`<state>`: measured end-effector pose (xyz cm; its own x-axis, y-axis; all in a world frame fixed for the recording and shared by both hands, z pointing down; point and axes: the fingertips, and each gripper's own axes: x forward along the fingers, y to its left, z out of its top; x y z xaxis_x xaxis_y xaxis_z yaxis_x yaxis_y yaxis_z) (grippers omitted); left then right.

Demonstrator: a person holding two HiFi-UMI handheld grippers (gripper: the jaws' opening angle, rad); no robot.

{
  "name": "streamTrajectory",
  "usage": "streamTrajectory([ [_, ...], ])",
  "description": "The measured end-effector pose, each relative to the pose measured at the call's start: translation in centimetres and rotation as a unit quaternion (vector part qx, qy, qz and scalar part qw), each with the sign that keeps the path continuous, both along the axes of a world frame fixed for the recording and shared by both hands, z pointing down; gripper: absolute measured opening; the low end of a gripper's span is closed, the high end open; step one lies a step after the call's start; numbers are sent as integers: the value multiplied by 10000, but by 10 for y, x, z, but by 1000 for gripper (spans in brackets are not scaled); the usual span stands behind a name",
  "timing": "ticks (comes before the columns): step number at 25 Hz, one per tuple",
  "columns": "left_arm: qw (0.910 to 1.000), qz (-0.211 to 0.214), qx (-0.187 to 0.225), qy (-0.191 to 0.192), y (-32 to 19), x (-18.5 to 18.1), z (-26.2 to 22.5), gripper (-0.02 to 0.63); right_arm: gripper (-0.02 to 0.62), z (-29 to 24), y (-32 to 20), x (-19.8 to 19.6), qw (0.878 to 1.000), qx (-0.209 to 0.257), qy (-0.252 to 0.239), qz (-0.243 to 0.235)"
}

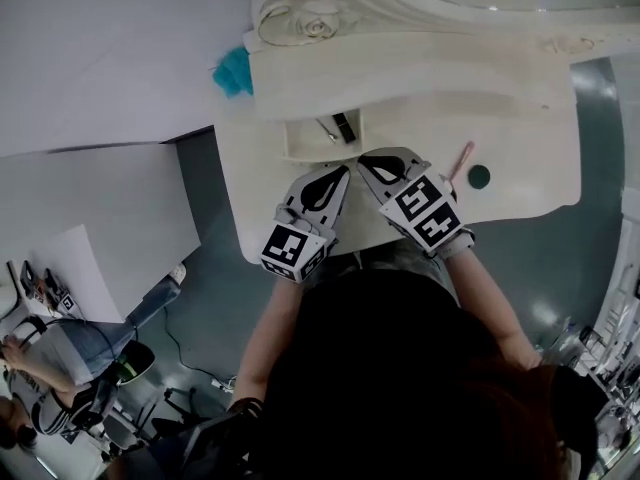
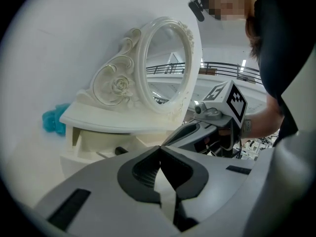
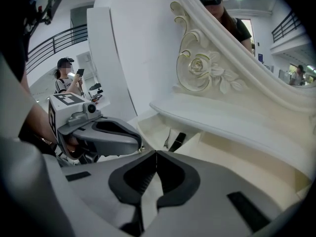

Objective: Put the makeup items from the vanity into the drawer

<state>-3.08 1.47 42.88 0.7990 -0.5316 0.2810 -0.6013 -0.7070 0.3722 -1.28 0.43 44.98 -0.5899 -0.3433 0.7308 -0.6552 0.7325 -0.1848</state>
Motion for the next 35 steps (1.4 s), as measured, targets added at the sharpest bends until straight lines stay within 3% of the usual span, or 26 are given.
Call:
streamTrajectory([
  [13,9953,972,-39,26,9,64,0,14,21,6,22,55,9965,-149,-10,820],
  [25,9843,1752,-208,53,24,119,9,14,23,21,42,121,9827,-315,110,1821],
  [29,9805,1945,-273,30,28,132,14,14,23,30,45,148,9717,-330,276,2322],
  [35,9763,2139,-335,-43,31,141,18,14,38,41,45,202,9364,-48,844,3407],
])
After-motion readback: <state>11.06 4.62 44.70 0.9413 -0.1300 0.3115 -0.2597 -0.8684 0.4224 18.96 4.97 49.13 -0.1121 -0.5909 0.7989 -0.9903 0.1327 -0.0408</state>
